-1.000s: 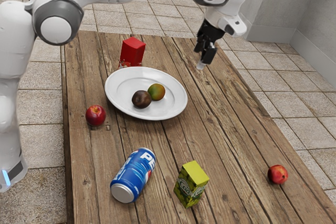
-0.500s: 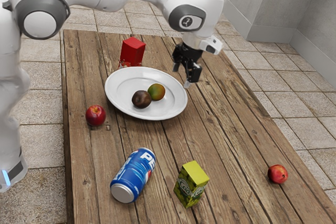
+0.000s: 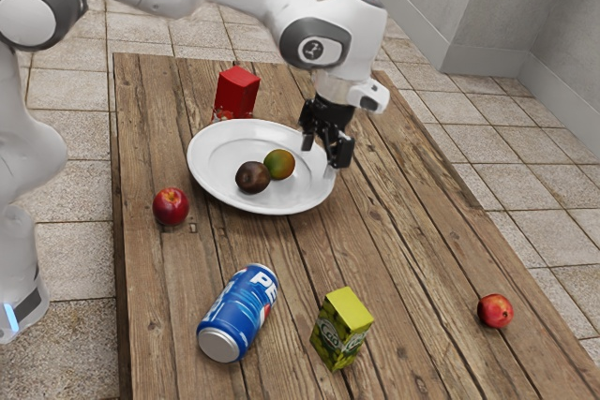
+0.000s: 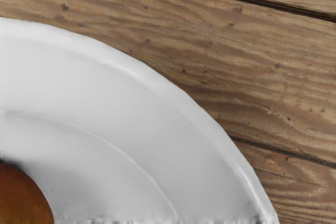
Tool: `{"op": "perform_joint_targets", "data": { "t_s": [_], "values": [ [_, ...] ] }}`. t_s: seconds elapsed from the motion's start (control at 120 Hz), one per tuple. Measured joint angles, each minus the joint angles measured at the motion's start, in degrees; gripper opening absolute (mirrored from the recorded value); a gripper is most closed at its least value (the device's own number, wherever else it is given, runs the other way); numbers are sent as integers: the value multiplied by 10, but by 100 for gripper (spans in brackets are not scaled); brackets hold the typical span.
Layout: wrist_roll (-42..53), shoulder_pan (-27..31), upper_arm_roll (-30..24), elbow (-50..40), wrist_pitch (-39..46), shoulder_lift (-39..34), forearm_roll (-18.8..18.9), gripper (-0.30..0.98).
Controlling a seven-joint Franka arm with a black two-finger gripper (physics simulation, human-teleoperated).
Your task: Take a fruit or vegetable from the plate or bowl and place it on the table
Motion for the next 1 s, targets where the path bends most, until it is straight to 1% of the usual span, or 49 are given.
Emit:
{"op": "perform_joint_targets", "data": {
  "t_s": [0.075,0.208,0.342,0.425,0.6,1.0],
  "values": [
    [-2,5,8,7,-16,-8,12,69],
    [-6,43,13,-1,-35,-21,30,69],
    [-10,41,14,-11,-44,-23,36,69],
    [-12,39,16,-19,-47,-23,36,69],
    [-17,53,19,-38,-47,-22,34,69],
    [-28,51,19,-68,-39,-18,26,69]
  ]
}}
